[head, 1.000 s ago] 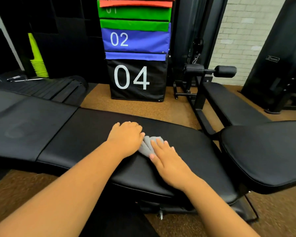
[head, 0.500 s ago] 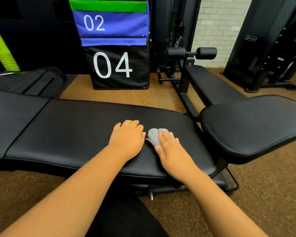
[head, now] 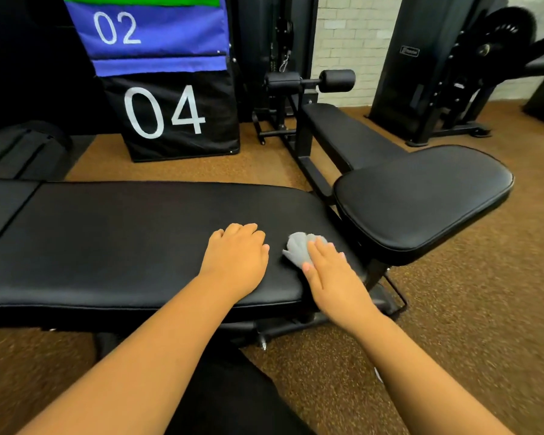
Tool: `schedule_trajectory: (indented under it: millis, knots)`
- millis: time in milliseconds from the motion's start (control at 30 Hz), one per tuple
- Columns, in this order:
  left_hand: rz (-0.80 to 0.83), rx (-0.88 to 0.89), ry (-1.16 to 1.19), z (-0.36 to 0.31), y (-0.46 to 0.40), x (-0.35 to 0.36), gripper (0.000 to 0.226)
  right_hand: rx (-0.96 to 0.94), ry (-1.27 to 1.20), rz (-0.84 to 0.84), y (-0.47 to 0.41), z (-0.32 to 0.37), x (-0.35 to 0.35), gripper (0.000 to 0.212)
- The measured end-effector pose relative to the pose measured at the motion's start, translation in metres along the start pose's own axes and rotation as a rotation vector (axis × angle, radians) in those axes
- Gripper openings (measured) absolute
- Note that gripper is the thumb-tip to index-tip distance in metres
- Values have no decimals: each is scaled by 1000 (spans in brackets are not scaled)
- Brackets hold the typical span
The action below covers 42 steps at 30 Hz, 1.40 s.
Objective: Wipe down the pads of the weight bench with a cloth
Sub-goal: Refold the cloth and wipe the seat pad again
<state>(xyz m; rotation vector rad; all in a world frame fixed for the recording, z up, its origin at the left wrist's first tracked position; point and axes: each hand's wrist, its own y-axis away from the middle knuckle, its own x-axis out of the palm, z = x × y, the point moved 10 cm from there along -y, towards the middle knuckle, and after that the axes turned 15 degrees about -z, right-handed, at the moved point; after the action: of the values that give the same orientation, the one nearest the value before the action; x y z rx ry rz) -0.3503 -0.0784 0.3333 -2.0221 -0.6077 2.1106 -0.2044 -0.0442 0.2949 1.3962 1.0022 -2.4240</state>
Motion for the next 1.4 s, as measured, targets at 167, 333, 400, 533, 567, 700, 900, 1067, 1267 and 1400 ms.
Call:
schedule_trajectory:
  millis: [167,333,400,533,567,700,900,1067,1267,1400]
  knots:
    - [-42,8,26,0,3,-4,35,146,-172,-43,24,-33,-6,55]
    - [-16,-9,5,-1,1,-1,31,513,-337,-223,28,-98,-7,57]
    - [3,-20,-9,-1,0,0,31,483,-295,-220,37,-81,-4,54]
    - [19,-46,-57,-7,-5,2,31,246,-216,-221,50,-42,-9,58]
    - [19,-49,-62,-9,-7,2,32,232,-225,-213,47,-47,-8,58]
    - [19,11,-53,-40,-17,11,32,303,-263,-142,18,-82,-4,53]
    - [8,90,24,-91,-46,23,38,240,-292,-338,-33,-88,-85,50]
    - [43,100,72,-119,-74,41,39,128,-69,-445,-66,-112,-147,44]
    - [52,78,177,-142,-89,52,37,-50,487,45,-63,-145,-65,53]
    - [78,91,251,-158,-99,55,46,-105,430,-25,-74,-161,-91,48]
